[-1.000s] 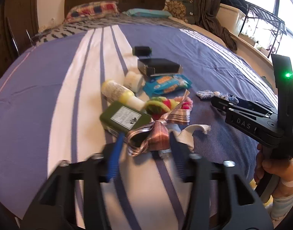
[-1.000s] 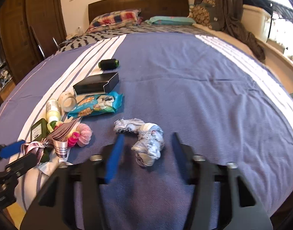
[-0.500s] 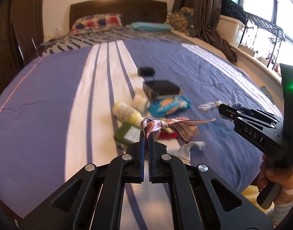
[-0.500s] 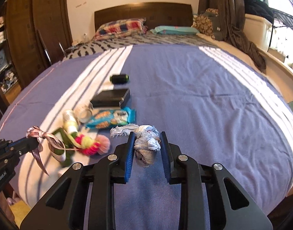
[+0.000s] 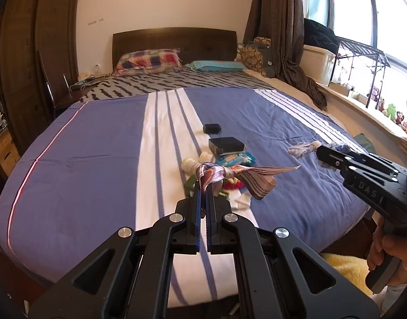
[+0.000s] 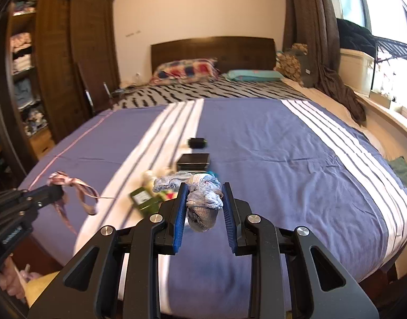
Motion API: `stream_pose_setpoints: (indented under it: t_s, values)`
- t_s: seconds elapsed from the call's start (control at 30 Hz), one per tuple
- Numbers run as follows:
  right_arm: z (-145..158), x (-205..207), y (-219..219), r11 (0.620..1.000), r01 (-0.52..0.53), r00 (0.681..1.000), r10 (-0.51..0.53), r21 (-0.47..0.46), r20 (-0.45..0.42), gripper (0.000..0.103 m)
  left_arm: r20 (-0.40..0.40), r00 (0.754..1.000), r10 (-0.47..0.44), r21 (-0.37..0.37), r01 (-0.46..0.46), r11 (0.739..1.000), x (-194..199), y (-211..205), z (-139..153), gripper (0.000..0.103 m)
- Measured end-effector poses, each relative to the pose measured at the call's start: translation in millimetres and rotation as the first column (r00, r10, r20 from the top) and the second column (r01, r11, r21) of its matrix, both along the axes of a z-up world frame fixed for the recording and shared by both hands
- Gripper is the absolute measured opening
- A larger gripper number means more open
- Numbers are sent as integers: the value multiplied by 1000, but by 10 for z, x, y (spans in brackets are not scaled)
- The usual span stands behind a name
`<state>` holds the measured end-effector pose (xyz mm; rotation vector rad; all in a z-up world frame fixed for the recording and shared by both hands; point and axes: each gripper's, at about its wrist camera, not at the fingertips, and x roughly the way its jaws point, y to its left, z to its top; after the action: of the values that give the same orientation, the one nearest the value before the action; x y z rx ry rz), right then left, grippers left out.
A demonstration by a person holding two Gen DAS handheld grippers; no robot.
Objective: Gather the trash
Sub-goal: 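Carry the ribbon and sock down over the black bin with both grippers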
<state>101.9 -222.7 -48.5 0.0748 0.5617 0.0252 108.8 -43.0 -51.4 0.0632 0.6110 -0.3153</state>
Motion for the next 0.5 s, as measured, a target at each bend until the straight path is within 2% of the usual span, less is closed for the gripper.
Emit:
stream_pose_setpoints:
  t_s: [0.27,0.4,0.5]
  values:
    - [146,-636,165,999,-41,997,41,9,70,27,15,1000,0,-10,0,1000,-507,187,16,1]
    - [51,-836,199,998,-59,997,59,13,56,27,7,1000,1,-7,-1,1000,-707,243,-62,1]
    - [-112,-924,230,997,-76,997,75,17,14,27,-14,1000,4,-6,-4,1000,-807,277,-164,1]
